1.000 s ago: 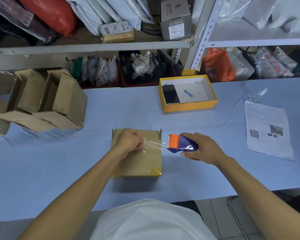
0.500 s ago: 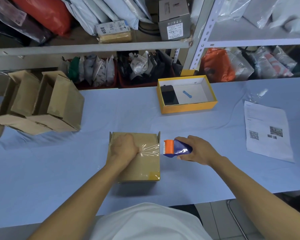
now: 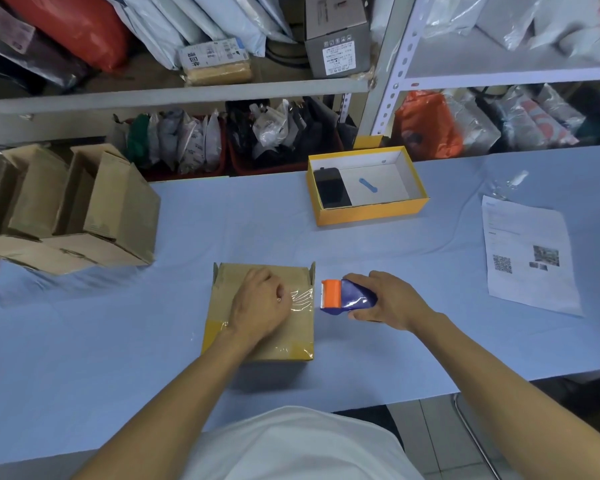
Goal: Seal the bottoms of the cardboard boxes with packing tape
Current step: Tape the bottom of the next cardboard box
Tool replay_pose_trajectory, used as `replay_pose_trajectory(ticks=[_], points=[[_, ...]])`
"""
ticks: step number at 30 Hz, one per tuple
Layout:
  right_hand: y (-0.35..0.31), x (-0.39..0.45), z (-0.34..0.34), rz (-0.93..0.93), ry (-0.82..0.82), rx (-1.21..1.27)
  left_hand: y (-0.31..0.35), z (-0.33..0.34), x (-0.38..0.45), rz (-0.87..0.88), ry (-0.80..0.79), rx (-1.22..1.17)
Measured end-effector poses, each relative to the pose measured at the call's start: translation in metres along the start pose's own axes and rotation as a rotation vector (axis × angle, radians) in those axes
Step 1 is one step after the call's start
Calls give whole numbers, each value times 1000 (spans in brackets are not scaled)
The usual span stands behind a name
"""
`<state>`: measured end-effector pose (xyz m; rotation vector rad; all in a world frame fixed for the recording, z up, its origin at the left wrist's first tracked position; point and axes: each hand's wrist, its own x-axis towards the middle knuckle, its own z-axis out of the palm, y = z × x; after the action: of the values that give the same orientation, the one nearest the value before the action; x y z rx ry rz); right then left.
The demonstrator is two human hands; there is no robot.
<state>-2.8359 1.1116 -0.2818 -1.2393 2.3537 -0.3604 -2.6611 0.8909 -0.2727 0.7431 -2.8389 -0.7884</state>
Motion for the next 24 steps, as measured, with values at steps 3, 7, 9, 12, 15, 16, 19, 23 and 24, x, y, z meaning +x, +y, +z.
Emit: replay_pose_trajectory(ticks=[3,7,9,12,15,16,19,23,24], points=[[-1,1,2,6,-1,2,-18,-13,3,-3,-89,-56],[-3,0,7,36,-1,16,-34,-28,6,40,-263,-158],[-4,-1,7,37,3,11,-34,-30,10,49,-283,-89],[-7,0,6,28,18,-25,-7,-25,14,71,-206,-90],[-6,-4,4,41,22,-37,28,-8,6,215,-176,-199],[-4,-6,4,54,19,-26,31,-1,3,198,-179,-229],[-4,-11,5,100,16,43,18,13,-4,76,-140,-236],[-4,-16,4,96,9,-7,10,18,-7,8,-107,-313],[-1,-17,2,95,1,-13,10,18,-6,-4,-101,-334]])
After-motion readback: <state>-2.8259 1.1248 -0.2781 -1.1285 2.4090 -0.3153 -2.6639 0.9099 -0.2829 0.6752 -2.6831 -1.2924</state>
